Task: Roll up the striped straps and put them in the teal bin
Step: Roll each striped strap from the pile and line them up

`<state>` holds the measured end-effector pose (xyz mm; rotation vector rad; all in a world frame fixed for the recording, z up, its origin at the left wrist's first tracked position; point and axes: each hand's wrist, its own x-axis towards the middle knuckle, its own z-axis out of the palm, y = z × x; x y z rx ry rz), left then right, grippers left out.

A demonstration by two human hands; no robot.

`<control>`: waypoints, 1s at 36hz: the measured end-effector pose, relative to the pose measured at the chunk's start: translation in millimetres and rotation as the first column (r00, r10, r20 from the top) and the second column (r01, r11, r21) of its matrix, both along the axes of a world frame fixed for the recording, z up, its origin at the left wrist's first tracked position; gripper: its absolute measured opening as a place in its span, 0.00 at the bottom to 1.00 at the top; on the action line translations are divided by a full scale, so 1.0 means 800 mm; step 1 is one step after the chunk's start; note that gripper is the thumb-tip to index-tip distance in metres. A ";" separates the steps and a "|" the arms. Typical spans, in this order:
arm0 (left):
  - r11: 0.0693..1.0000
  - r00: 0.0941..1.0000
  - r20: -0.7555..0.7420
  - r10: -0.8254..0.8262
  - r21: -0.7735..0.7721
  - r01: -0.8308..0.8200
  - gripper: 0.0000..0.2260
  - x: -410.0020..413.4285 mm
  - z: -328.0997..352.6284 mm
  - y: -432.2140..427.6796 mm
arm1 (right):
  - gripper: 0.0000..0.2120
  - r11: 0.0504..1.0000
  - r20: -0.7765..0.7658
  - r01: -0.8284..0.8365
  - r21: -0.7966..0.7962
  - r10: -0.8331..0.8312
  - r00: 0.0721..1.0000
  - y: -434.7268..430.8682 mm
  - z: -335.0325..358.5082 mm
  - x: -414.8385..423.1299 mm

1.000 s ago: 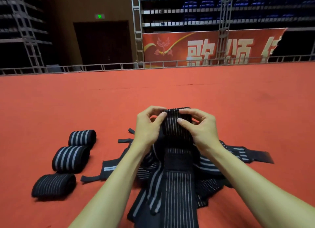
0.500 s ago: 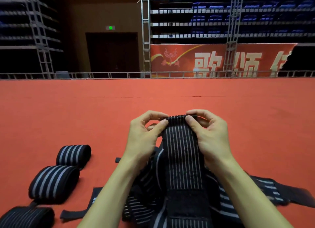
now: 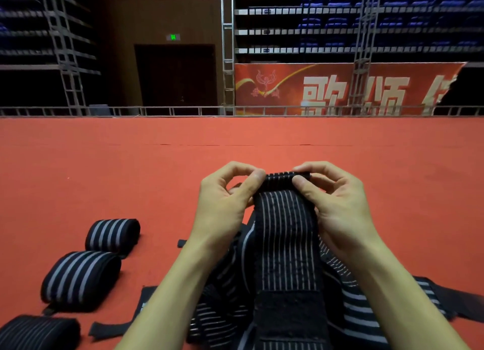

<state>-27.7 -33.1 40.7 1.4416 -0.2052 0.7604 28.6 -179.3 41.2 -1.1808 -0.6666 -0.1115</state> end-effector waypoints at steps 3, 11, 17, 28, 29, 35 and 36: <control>0.998 1.000 -0.014 -0.023 -0.059 0.022 0.05 -0.003 0.003 -0.003 | 0.15 1.000 0.037 0.011 -0.008 -0.011 0.999 0.000 0.002 -0.002; 0.998 0.998 -0.055 -0.027 -0.058 0.024 0.07 -0.006 0.002 -0.003 | 0.13 0.998 -0.008 -0.053 0.044 0.054 0.999 -0.002 0.007 -0.009; 0.993 0.996 -0.082 -0.036 -0.116 0.026 0.04 -0.005 0.003 -0.005 | 0.19 0.994 -0.024 -0.075 0.080 0.077 0.997 -0.001 0.008 -0.010; 0.999 0.993 -0.115 -0.008 -0.052 0.002 0.08 -0.004 0.001 0.001 | 0.07 0.993 -0.093 -0.102 0.061 0.107 0.990 -0.005 0.005 -0.003; 0.999 0.995 -0.099 0.003 -0.042 -0.007 0.09 -0.004 0.001 0.001 | 0.10 0.993 -0.104 -0.108 0.053 0.113 0.988 -0.007 0.004 -0.002; 0.999 0.998 -0.042 0.050 -0.005 -0.051 0.12 -0.005 0.002 -0.003 | 0.08 0.997 -0.108 -0.054 -0.059 0.047 0.993 -0.007 0.004 -0.002; 0.999 0.998 -0.042 0.054 0.001 -0.054 0.12 -0.005 0.001 -0.003 | 0.07 0.997 -0.091 -0.038 -0.064 0.032 0.995 -0.007 0.004 -0.002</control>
